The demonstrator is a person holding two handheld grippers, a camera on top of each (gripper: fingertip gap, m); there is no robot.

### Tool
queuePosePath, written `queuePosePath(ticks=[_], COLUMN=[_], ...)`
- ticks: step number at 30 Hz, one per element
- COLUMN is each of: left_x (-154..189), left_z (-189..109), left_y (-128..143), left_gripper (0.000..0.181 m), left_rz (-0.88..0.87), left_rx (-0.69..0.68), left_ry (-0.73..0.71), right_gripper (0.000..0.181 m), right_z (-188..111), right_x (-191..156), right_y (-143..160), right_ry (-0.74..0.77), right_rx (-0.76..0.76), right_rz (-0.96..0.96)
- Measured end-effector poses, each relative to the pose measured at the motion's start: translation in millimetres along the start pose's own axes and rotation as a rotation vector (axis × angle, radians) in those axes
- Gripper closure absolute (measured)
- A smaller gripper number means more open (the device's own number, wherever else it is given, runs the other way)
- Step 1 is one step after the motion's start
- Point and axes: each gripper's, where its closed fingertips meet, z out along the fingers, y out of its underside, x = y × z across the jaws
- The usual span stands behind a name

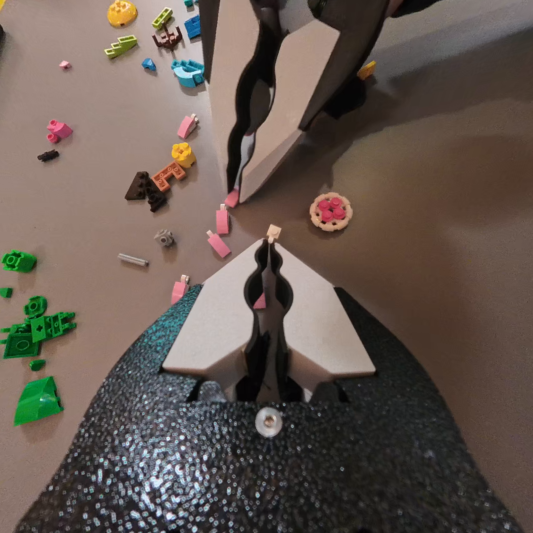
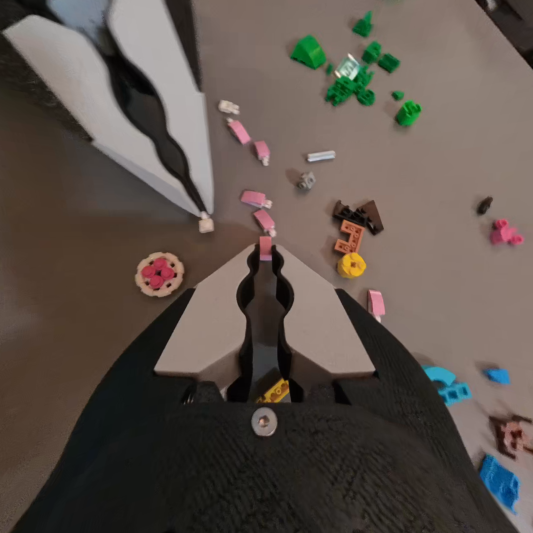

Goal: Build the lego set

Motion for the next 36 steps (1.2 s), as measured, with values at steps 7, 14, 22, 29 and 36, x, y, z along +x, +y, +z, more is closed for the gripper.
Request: queuePosePath(ticks=[7,14,22,29,36], left_x=[1.2,0.7,0.6,1.1,3.1], left_z=[3.6,3.9,3.9,2.9,2.4], left_y=[2.9,3.0,3.1,4.0,4.3], left_gripper=[0.181,0.181,0.181,0.181,0.181], left_rz=[-0.03,-0.05,-0.048,-0.029,0.002], left_rx=[0.001,-0.019,-0.017,-0.009,-0.002], left_ry=[0.031,0.01,0.006,0.013,0.036], right_gripper=[0.174,0.169,0.16,0.159,0.154], right_z=[-8.0,-8.0,-15.6,-19.9,-12.0], right_x=[-16.7,-13.7,-21.0,-35.9,-32.8], right_y=[-15.0,6.1,12.9,-2.9,-4.0], right_ry=[-0.136,-0.063,-0.094,-0.203,-0.279], right_rx=[0.108,-0.054,-0.074,0.003,-0.024], right_rz=[0.026,0.011,0.043,-0.029,-0.409])
